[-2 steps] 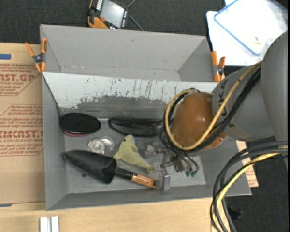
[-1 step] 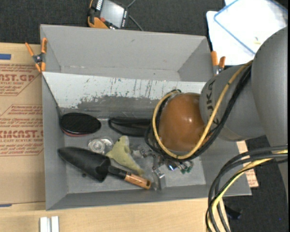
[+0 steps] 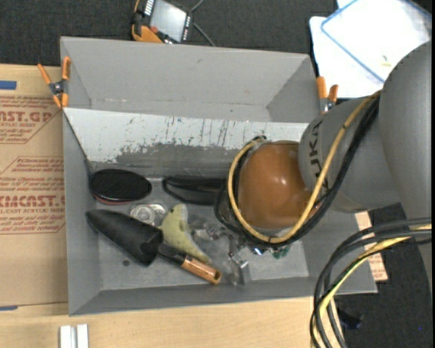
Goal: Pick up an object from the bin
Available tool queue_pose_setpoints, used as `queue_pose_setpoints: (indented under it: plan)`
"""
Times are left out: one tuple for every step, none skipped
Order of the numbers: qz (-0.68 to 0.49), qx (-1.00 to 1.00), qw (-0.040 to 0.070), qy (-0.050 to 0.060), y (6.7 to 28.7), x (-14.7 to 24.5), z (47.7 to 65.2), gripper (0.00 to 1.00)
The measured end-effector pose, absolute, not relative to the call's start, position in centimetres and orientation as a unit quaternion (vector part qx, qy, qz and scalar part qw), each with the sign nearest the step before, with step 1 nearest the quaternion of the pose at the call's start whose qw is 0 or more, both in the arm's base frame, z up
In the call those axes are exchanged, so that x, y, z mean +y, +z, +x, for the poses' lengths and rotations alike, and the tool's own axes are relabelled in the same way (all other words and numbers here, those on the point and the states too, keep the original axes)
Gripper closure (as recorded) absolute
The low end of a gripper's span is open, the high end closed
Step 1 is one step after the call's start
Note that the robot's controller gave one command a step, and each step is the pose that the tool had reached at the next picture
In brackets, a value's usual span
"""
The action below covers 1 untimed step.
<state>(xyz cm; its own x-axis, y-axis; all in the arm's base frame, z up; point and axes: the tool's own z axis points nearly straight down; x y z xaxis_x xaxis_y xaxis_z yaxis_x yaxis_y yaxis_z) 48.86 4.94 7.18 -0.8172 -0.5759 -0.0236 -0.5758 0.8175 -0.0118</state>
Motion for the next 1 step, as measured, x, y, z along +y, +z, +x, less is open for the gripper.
queue_pose_setpoints:
  plan:
    - [-0.253, 0.967, 0.013, -0.001, 10.50, 7.37, 49.22, 0.00]
